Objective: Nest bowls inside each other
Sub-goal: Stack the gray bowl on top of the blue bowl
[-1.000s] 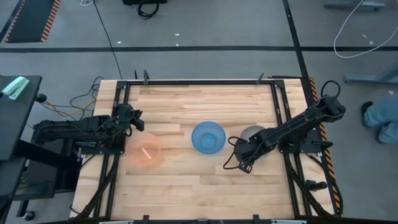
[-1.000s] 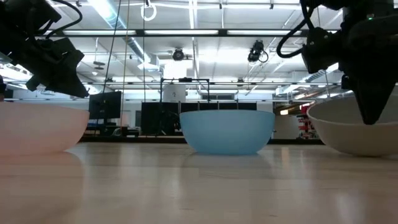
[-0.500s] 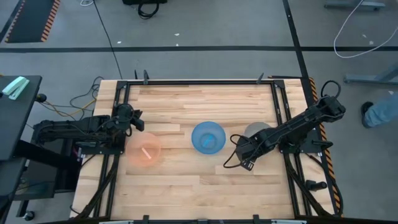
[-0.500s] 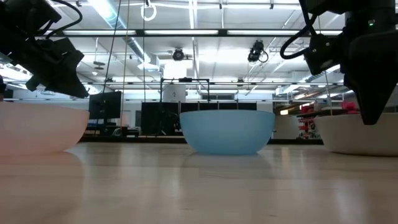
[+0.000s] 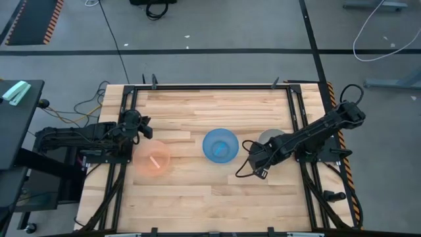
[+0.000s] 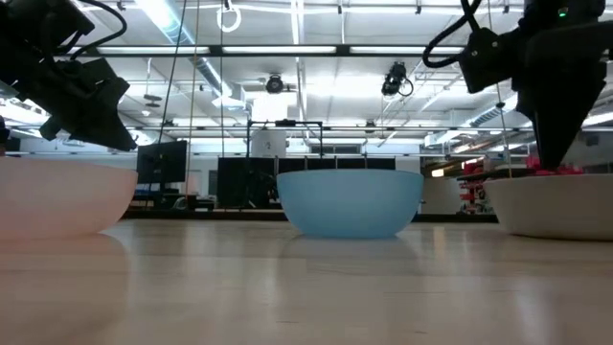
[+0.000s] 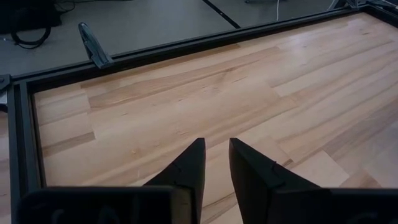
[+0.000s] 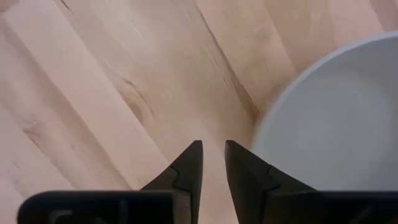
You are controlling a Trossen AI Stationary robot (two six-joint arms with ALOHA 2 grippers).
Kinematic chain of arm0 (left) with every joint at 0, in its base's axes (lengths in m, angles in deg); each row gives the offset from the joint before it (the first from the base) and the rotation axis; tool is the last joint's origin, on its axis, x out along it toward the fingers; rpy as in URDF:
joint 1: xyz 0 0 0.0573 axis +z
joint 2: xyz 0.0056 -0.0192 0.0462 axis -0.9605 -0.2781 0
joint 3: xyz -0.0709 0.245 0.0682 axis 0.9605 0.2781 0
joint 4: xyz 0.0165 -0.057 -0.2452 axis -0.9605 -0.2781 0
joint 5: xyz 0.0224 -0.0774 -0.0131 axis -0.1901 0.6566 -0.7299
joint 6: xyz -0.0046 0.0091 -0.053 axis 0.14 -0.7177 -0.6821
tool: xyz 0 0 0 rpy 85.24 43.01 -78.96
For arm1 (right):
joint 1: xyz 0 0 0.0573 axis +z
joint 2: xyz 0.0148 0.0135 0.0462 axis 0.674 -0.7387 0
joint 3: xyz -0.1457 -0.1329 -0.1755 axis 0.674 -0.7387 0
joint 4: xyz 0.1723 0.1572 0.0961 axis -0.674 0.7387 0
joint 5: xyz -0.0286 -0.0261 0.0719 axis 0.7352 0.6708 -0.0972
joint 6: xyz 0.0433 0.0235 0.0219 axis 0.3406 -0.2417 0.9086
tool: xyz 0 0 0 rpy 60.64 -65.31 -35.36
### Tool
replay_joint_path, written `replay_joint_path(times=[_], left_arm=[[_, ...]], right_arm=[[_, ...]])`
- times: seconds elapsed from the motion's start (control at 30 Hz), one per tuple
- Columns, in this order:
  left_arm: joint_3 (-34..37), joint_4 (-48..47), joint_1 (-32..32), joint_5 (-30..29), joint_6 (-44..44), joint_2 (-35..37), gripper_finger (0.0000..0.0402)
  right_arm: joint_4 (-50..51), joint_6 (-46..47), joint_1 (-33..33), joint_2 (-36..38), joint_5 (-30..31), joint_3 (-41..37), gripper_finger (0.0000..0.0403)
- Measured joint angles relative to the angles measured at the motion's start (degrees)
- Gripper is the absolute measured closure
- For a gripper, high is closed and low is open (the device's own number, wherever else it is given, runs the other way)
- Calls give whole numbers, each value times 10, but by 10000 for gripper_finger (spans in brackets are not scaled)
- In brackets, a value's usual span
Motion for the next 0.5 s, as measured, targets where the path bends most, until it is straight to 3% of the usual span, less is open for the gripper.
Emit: replay_joint_path(times=[0.5], left_arm=[[0, -4, 0, 0, 0, 0, 320]], right_arm=[[29, -8, -20, 0, 2, -10, 329]])
